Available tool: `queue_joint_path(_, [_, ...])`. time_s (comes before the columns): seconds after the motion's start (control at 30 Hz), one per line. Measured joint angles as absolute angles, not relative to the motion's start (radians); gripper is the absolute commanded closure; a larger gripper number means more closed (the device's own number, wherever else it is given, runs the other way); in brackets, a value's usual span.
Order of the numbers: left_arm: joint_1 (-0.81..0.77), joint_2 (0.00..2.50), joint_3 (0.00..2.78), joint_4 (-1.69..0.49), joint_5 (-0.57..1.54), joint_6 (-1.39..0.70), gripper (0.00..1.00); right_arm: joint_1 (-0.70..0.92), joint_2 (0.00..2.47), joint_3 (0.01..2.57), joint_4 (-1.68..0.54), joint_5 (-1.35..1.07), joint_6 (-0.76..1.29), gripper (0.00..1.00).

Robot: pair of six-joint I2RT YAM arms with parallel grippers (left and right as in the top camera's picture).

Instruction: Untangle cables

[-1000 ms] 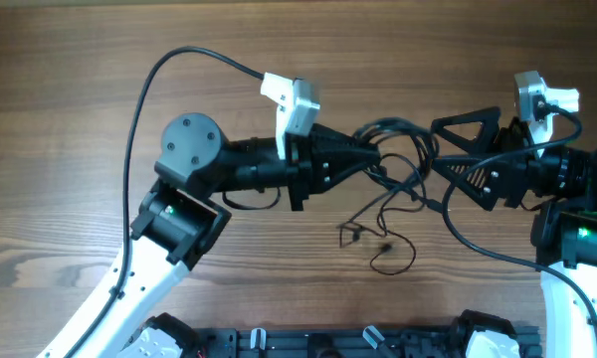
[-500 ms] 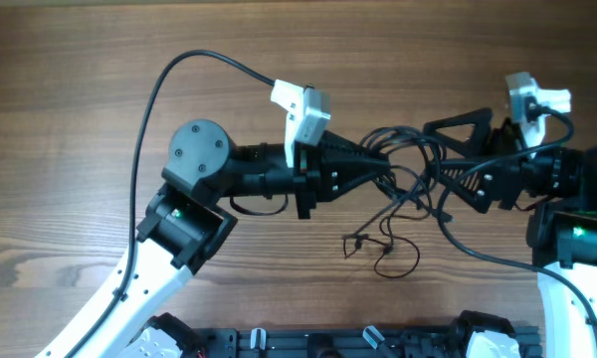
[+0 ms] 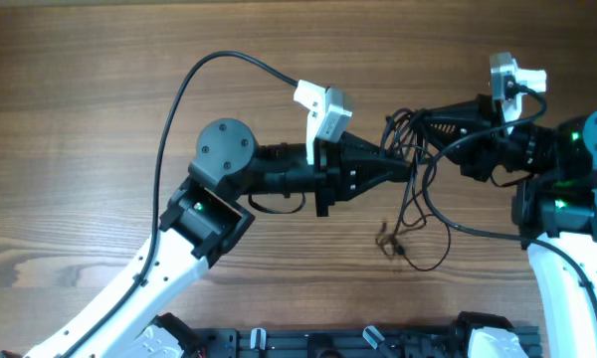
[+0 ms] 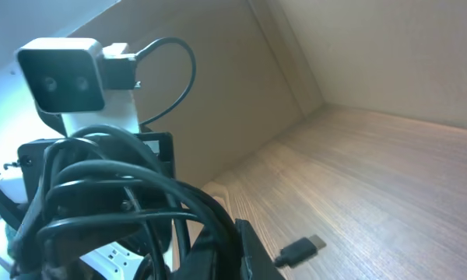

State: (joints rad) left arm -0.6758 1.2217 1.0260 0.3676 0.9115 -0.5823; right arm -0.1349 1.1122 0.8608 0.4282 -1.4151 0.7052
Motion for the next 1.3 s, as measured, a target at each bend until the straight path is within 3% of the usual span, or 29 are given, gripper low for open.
queue_joint_path(0.23, [-0.645, 1.225, 1.025, 0.339, 0.963, -0.597, 0.96, -0.134, 1.141, 0.86, 0.519, -1.455, 0.71, 0.96])
queue_joint_path(0.4, [-0.633, 1.194, 1.028, 0.294, 0.94, -0.604, 0.96, -0.154, 1.166, 0.858, 1.021, -1.559, 0.982, 0.96])
queue_joint_path(0.63, [-0.636, 1.176, 1.036, 0.065, 0.569, -0.665, 0.96, -0.077, 1.108, 0.858, 1.039, -1.559, 1.103, 0.95])
queue_joint_path(0.77, [-0.645, 1.174, 1.036, 0.056, 0.495, -0.694, 0.96, 0.014, 1.107, 0.858, 1.032, -1.559, 1.158, 0.95])
queue_joint_path(0.8, [-0.645, 1.173, 1.036, 0.055, 0.493, -0.694, 0.96, 0.018, 1.107, 0.858, 1.032, -1.559, 1.16, 0.92])
queue_joint_path(0.83, [-0.646, 1.172, 1.036, 0.054, 0.492, -0.694, 0.96, 0.02, 1.107, 0.858, 1.033, -1.559, 1.163, 0.65])
queue_joint_path(0.87, [-0.646, 1.172, 1.036, 0.053, 0.492, -0.695, 0.96, 0.02, 1.107, 0.858, 1.033, -1.559, 1.163, 0.28])
queue_joint_path(0.9, [-0.646, 1.172, 1.036, 0.051, 0.492, -0.695, 0.96, 0.016, 1.107, 0.858, 1.034, -1.559, 1.158, 0.0])
queue_joint_path(1.2, [-0.63, 1.178, 1.035, 0.054, 0.545, -0.694, 0.96, -0.255, 1.134, 0.858, 1.037, -1.559, 1.151, 0.0])
queue_joint_path(1.3, [-0.63, 1.181, 1.033, 0.162, 0.638, -0.694, 0.96, -0.298, 1.163, 0.859, 1.036, -1.559, 1.151, 0.0])
